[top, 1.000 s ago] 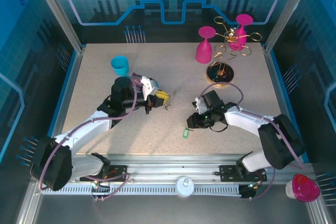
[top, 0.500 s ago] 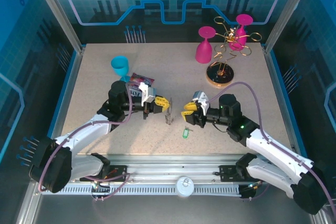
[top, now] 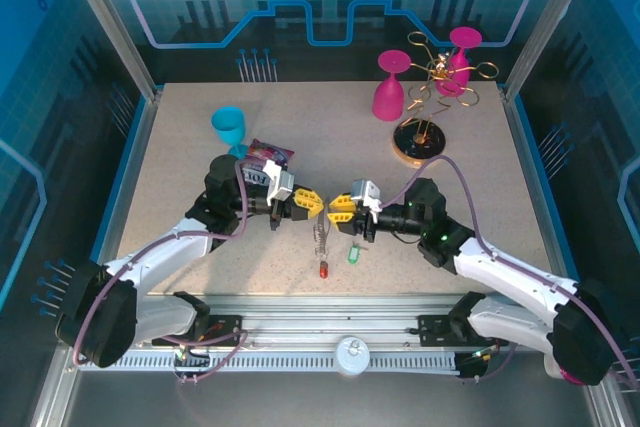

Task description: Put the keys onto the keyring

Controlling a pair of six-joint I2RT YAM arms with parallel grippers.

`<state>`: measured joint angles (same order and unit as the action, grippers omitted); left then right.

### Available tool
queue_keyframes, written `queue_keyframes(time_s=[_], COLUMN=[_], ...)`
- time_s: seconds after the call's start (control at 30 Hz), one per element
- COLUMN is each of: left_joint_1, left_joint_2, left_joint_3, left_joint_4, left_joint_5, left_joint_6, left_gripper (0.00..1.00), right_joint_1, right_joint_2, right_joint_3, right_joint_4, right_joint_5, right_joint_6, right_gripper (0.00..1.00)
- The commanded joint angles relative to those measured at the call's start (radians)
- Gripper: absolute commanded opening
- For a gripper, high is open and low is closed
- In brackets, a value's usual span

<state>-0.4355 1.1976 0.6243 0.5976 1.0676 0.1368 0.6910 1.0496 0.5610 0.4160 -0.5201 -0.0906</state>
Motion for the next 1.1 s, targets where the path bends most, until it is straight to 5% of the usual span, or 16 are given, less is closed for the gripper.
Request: queue_keyframes(time_s=[0.0, 0.37, 0.57, 0.8, 1.07], left_joint_1=[-0.008, -0.011, -0.01, -0.016, -0.019], left_joint_2=[0.006, 0.01, -0.008, -0.027, -0.035], left_joint_3=[-0.012, -0.018, -0.021, -0.026, -0.021], left_joint_4=[0.05, 0.042, 0.021, 0.006, -0.007], left_joint_5=[0.046, 0.038, -0.053, -0.128, -0.177], left_joint_6=[0.004, 0.018, 0.015, 0.013, -0.026], left_gripper=[0.0, 0.0, 0.0, 0.0, 0.0], right_joint_1=[0.018, 0.032, 0.028, 0.036, 0.044], right_joint_2=[0.017, 0.054, -0.036, -0.123, -0.043], right_joint_3=[0.025, 0.032, -0.058, -0.111, -0.116], right_joint_4=[0.09, 0.142, 0.06, -0.049, 0.025], right_joint_5=[-0.024, -0.018, 0.142, 0.111, 0.135], right_joint_6=[-0.01, 0.001, 0.023, 0.141, 0.219], right_gripper=[0.25, 0.2, 0.23, 0.27, 0.28])
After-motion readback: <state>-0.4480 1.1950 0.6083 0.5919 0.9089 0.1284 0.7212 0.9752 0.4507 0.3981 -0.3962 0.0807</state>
